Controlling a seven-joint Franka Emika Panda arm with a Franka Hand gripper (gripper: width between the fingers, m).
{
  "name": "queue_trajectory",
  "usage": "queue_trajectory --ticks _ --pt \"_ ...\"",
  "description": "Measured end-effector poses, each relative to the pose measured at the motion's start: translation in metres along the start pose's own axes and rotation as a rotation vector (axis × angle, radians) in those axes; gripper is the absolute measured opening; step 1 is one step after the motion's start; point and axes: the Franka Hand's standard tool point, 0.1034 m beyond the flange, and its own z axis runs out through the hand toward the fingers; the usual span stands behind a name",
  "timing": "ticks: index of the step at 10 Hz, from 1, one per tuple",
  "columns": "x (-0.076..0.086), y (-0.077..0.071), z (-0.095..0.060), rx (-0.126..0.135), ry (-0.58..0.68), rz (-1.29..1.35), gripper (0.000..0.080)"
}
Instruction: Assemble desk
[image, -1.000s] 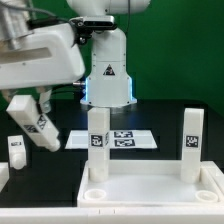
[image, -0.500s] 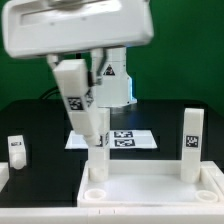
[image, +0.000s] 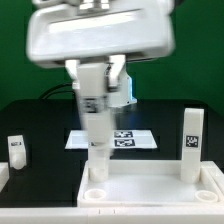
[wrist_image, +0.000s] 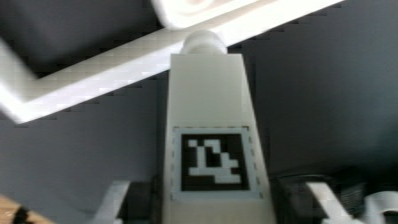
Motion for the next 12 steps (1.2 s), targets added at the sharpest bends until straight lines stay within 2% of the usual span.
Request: queue_trajectory --ticks 1,2,3,4,6,8,9,12 --pt "-0.011 -0.036 0.002 0.017 -0.023 -0.028 0.0284" --pt "-0.018 -0.065 0.003 0.015 -0.072 -0.071 0.0284" --pt "-0.011 -0.059 0.004 0.018 -0.012 -0.031 0.0284" --pt "-0.019 -0.053 0.008 0.007 -0.033 -0.03 0.0284" --pt "-0.019 -0.059 0.008 0.01 -0.026 -0.069 0.0284" --pt "-0.04 -0.083 0.022 0.003 -0.027 -0.226 0.0284" --pt "-0.043 -0.087 0.025 0.002 -0.03 -0.245 0.0284" --pt "-0.043 -0.085 0.025 -0.001 -0.031 -0.238 0.0284"
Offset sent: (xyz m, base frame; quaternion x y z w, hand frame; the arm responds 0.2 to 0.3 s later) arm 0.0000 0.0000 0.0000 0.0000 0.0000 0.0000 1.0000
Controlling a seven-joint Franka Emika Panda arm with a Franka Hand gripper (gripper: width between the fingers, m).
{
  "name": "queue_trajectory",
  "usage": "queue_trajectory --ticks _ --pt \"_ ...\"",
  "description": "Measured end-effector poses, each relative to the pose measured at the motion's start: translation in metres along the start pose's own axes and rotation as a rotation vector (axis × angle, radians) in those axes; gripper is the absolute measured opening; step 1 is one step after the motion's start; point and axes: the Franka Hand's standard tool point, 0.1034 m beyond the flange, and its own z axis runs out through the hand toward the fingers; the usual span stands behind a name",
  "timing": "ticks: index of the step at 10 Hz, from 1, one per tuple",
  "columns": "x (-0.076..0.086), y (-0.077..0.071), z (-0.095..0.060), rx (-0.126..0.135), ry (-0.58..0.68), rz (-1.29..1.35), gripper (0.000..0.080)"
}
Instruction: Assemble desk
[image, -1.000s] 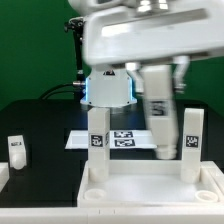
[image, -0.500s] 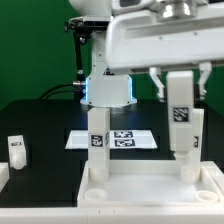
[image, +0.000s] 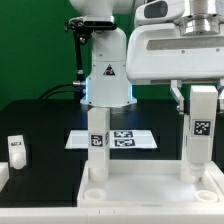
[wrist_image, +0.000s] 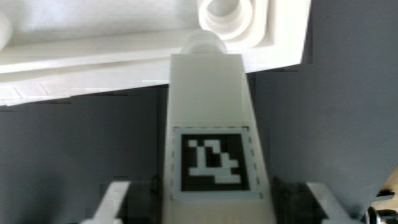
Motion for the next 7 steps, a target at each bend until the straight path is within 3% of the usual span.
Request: queue_trajectory --ticks 3,7 --pt "-0.015 -0.013 0.013 -0.001 0.002 -0.013 0.0284" --pt "-0.02 -0.012 0.023 -0.012 -0.009 -0.022 0.0284"
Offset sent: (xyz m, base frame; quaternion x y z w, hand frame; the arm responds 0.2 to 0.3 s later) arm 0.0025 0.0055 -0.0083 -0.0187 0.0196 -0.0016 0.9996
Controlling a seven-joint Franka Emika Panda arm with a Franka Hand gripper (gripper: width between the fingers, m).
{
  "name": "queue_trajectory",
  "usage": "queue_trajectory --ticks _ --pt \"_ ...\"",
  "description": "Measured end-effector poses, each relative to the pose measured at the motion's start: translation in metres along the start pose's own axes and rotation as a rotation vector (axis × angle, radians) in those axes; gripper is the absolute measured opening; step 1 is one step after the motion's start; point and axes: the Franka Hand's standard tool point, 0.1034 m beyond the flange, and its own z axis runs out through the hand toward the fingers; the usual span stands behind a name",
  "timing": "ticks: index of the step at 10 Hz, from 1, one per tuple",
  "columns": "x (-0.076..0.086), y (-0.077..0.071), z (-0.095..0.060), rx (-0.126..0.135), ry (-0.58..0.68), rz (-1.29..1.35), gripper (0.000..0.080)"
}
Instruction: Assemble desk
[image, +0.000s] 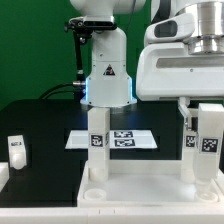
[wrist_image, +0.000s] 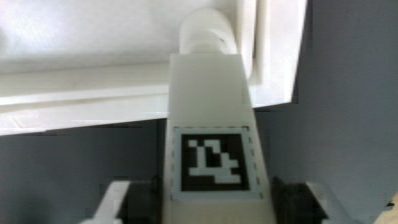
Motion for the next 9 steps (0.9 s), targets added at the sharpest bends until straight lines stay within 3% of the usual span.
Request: queue_trajectory --ticks 9 --pt "-0.003 -0.009 0.017 -0.003 0.035 -0.025 0.0284"
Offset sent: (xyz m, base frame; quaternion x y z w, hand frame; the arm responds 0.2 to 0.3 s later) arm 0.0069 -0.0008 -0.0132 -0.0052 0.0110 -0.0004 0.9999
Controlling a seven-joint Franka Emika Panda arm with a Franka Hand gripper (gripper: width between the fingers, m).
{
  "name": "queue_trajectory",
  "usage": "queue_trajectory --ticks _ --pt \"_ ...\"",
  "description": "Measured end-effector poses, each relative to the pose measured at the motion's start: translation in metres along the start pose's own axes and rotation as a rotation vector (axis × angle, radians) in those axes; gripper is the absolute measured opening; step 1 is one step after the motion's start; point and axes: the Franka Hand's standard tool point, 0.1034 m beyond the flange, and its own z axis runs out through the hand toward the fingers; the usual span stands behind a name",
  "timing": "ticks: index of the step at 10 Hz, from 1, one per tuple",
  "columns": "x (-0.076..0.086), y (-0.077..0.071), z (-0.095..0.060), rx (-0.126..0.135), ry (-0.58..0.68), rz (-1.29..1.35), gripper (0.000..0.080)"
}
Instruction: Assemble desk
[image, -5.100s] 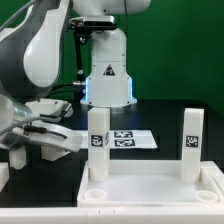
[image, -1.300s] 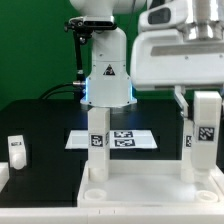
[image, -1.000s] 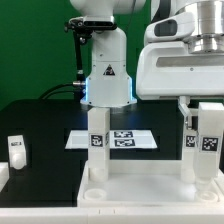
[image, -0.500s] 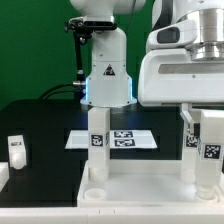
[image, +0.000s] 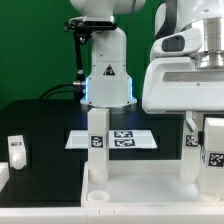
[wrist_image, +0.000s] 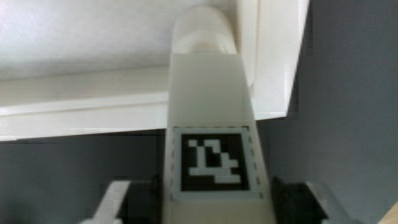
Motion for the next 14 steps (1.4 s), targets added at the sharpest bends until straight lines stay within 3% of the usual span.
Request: queue_trajectory --ticks 4,6,7,9,12,14 --pt "0.0 -0.001 0.0 0.001 0.006 0.0 0.0285" --pt "-0.001 0.0 0.0 0.0 0.0 -0.001 0.0572" --pt "0.002 0.001 -0.002 -0.003 -0.027 -0.006 0.0634" --pt "0.022 0.003 -0.014 0.003 -0.062 0.01 0.0645" --pt "0.043 0.014 -0.013 -0.027 -0.27 0.037 0.0649" --pt "0.033 0.01 -0.01 -0.047 -0.379 0.063 0.0649"
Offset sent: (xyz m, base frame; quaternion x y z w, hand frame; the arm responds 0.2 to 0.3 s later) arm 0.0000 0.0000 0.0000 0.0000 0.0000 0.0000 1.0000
